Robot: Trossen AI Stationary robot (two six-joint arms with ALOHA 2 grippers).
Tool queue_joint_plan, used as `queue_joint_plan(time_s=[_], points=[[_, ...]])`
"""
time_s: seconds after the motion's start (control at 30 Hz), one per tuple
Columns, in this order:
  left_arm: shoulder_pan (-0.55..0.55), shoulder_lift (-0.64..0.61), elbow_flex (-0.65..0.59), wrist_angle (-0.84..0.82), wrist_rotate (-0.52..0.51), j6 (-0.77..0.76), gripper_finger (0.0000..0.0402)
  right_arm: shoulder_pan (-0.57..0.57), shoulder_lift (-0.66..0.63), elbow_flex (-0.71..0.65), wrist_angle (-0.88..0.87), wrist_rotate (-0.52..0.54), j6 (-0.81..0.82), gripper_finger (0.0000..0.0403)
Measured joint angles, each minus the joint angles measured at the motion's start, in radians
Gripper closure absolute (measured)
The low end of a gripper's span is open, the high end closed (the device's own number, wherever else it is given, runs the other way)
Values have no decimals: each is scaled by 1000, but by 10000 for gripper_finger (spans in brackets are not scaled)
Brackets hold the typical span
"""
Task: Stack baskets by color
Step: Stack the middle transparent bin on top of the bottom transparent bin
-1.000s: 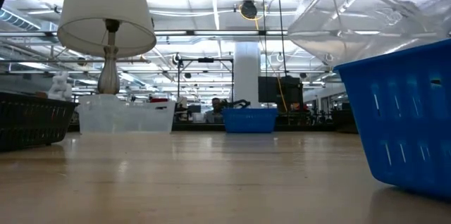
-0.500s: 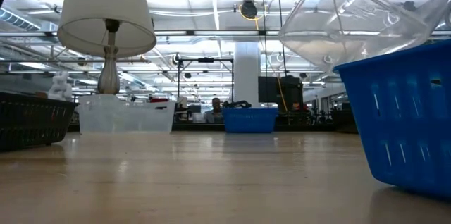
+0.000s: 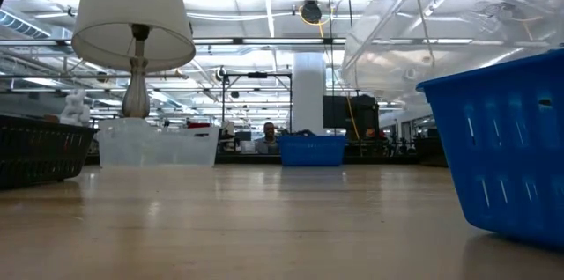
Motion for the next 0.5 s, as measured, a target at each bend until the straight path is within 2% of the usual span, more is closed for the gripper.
queue_joint_plan(time_s=[0.13, 0.23, 0.33, 0.5], points=[[-4, 0, 0, -11, 13, -2, 284, 2, 0, 0, 27, -19, -1, 280], [-9, 0, 0, -51, 48, -2, 300, 2, 0, -5, 46, -53, 0, 254], [-22, 0, 0, -107, 65, 0, 326, 2, 0, -24, 75, -73, -19, 250], [-49, 0, 0, -211, 72, 1, 382, 2, 0, -55, 127, -73, -56, 268]])
